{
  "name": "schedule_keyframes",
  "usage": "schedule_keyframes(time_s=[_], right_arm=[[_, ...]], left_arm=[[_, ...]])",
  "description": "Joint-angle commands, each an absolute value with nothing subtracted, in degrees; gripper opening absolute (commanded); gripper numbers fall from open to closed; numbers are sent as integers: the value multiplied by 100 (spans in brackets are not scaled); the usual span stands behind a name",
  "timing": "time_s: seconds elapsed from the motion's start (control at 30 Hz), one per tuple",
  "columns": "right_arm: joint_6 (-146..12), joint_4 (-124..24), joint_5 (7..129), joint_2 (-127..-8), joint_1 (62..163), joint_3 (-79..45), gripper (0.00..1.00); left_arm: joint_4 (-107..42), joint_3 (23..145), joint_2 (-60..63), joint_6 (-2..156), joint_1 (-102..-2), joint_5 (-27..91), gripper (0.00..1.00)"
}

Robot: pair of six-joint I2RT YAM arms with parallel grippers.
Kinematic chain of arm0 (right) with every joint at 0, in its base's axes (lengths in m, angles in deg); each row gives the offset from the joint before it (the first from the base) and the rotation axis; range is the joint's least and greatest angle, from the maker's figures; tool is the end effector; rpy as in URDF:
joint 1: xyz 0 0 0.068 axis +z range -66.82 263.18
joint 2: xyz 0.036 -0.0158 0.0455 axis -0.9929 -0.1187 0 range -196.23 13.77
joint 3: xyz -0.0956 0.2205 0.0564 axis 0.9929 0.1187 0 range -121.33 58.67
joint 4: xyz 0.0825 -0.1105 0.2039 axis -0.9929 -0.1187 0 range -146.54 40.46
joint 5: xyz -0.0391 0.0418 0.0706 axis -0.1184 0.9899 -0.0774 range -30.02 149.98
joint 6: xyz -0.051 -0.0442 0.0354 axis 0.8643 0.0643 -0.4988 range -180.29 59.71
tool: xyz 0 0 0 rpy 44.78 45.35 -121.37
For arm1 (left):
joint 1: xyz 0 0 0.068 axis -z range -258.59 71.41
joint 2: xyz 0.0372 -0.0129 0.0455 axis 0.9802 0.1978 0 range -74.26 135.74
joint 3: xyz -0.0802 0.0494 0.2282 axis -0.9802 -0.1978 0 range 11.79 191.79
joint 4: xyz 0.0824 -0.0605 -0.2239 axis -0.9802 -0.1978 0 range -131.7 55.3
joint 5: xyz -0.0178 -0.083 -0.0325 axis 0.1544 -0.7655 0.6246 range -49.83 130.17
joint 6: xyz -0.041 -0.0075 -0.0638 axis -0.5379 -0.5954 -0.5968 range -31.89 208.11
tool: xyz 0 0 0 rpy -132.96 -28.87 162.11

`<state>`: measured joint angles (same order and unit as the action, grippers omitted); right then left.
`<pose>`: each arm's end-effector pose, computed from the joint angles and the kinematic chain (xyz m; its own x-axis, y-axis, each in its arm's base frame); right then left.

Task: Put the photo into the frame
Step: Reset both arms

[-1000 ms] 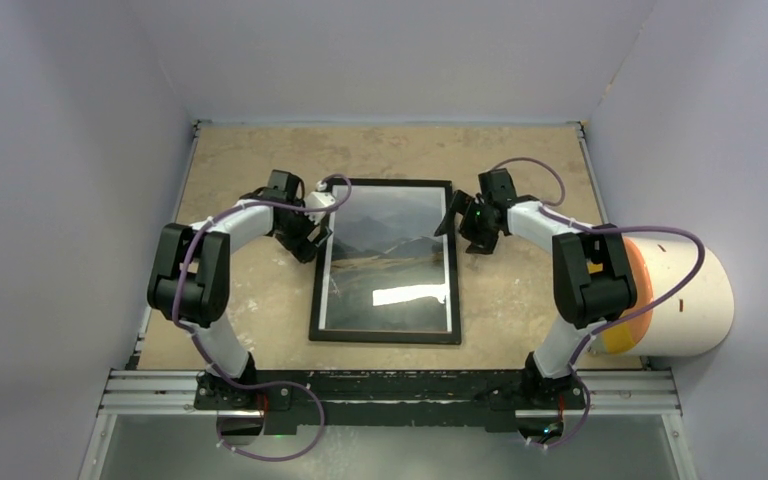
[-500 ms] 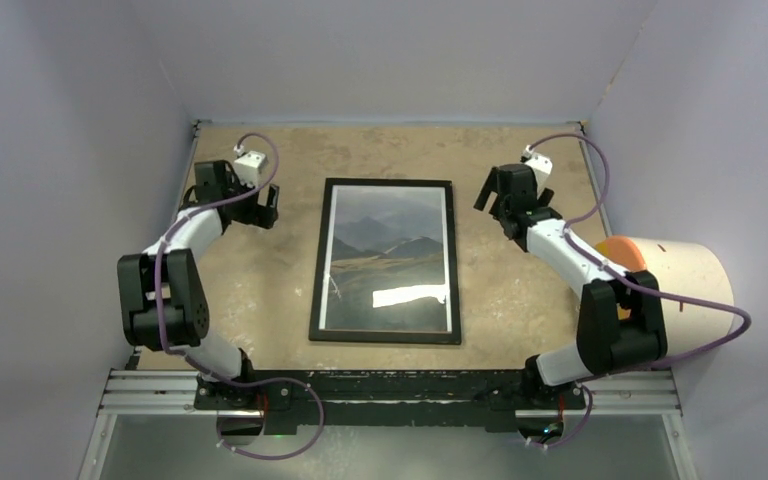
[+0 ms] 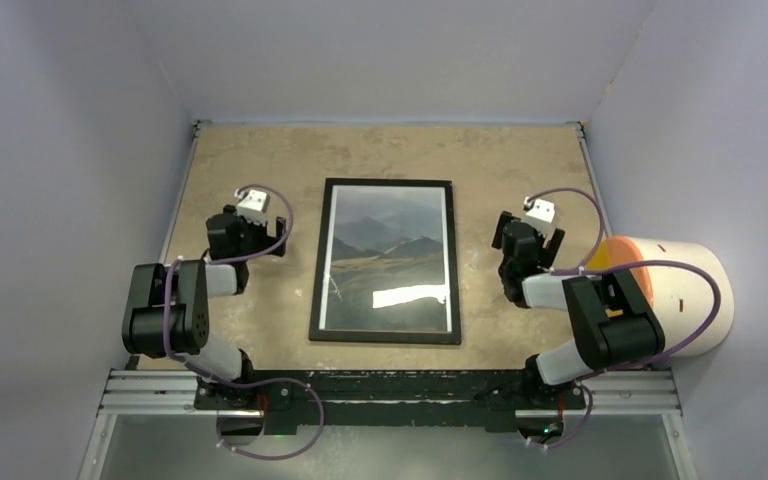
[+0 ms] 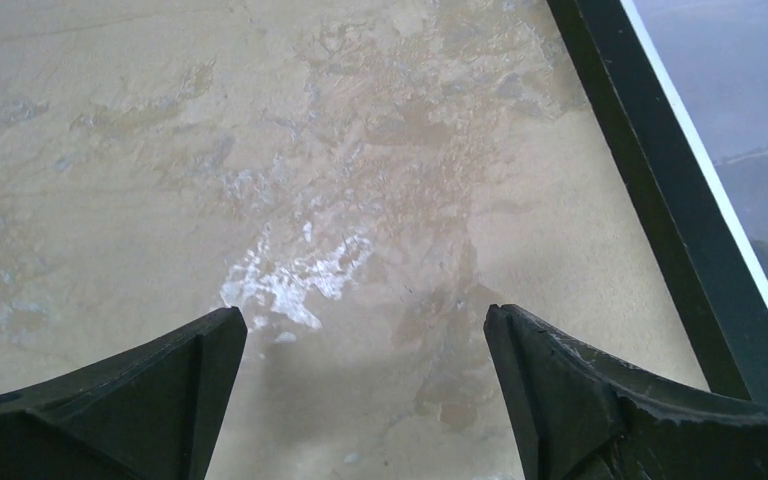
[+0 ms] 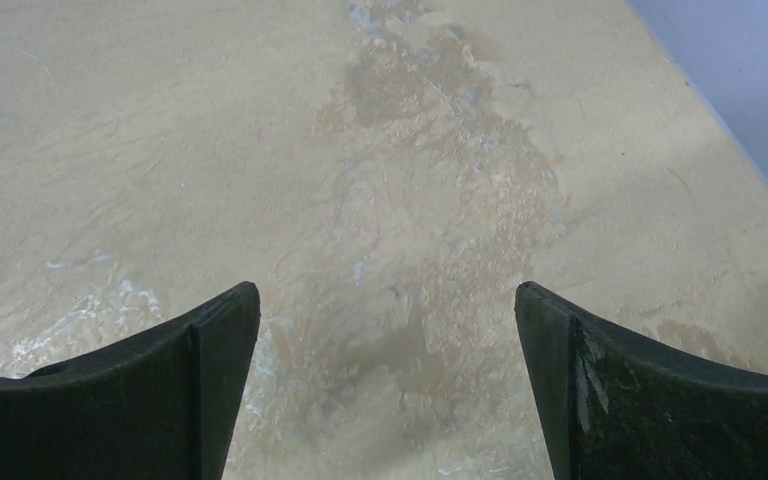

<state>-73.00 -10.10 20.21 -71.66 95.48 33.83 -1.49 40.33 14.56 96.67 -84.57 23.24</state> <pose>0.2833 0.0196 0.1357 -0.2517 0.1183 -0.9606 0.4864 0.8735 -0.0199 0.3018 0.0127 0.1200 -0.4240 0.0989 -0.9002 0.2239 0.9746 0.0016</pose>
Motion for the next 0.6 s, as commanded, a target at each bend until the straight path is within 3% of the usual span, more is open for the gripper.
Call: schedule_keyframes(time_s=[0.0,0.1,0.2,0.3,0.43,0.5,0.57], right_arm=[[-6721,1372,1887,-7039,9485,3883,99],[-6824,2023,2043,-7089,9453,4168,99],[-6576,2968,1909,-7327,9435,4445,99],[-6747,2638,2132,-7235,9437,4442,99],[-6220,3190,2644,-7459,9440,4460,99],[-6375,2798,2908,-7398,9435,4427,99],[-6441,3267,3288,-7524,9370,4600,99]], left_arm=[[2437,3290,1456,9076,-8466,2288,99],[3468,2893,1699,9029,-8466,2128,100],[3413,2855,1655,9140,-8431,2115,100],[3505,2749,1614,9192,-8384,2150,100],[5605,1840,2079,9917,-7555,2806,100],[4378,2126,1677,9878,-7491,3204,100],[4406,2412,1970,9707,-7490,3519,100]])
